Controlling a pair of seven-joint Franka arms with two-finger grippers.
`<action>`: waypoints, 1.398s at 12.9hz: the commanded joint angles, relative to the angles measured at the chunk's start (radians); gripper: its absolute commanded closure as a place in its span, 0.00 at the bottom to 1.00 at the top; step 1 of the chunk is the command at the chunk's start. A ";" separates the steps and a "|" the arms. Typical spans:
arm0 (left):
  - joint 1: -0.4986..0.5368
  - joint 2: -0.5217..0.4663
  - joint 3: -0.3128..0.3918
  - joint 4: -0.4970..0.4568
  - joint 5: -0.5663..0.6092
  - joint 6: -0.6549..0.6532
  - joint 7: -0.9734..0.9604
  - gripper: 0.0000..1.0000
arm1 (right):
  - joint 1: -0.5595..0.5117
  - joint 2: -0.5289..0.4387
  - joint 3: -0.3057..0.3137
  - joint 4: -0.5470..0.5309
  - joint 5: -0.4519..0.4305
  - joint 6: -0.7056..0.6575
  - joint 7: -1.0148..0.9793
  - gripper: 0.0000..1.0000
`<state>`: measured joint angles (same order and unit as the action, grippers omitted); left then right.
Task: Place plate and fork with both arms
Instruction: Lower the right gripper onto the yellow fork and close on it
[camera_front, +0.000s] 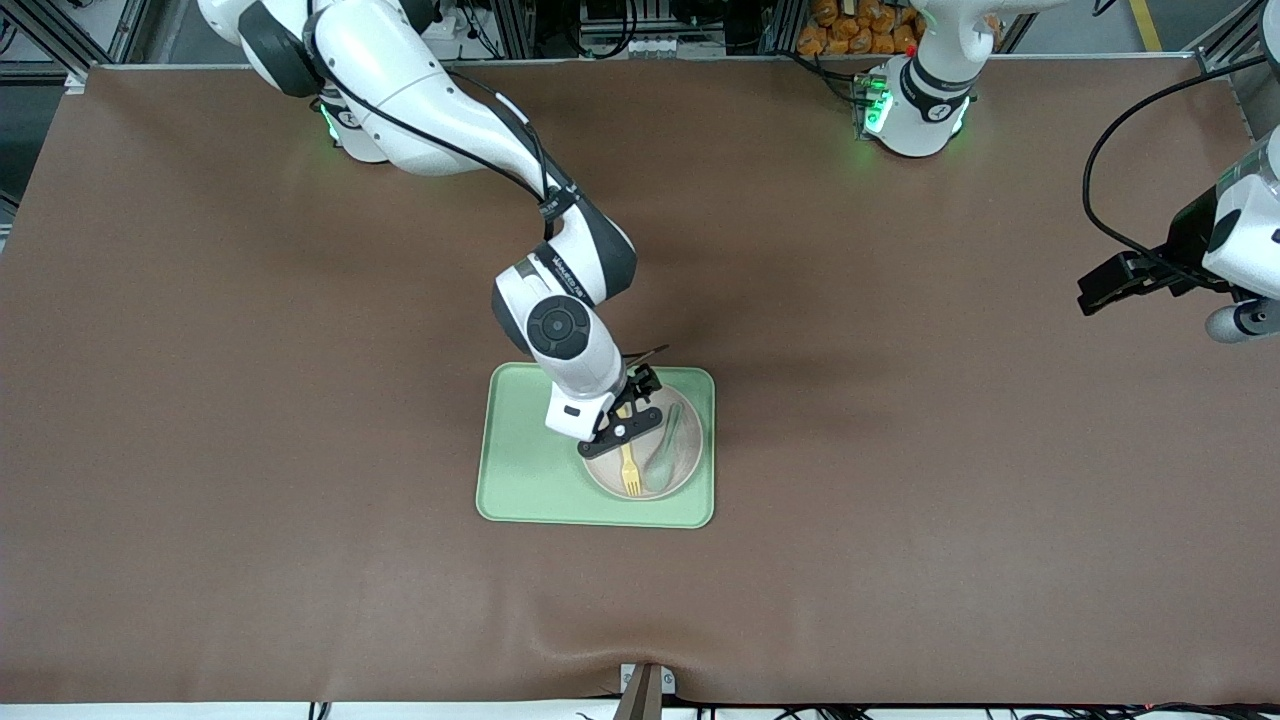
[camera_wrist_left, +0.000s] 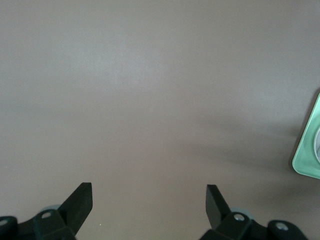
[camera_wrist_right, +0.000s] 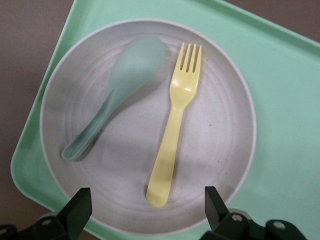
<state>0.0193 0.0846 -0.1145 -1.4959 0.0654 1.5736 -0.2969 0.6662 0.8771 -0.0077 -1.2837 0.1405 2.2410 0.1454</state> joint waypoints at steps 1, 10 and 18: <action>0.013 -0.016 -0.007 -0.004 -0.016 0.011 0.009 0.00 | 0.033 0.036 -0.014 0.052 0.004 0.012 -0.021 0.00; 0.011 -0.017 -0.008 -0.006 -0.018 0.014 0.009 0.00 | 0.023 0.075 -0.015 0.069 -0.018 0.012 -0.047 0.00; 0.010 -0.019 -0.010 -0.009 -0.018 0.013 0.010 0.00 | 0.019 0.091 -0.015 0.067 -0.015 0.035 -0.041 0.10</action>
<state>0.0200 0.0845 -0.1167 -1.4943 0.0653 1.5813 -0.2969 0.6939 0.9459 -0.0285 -1.2518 0.1335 2.2737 0.1086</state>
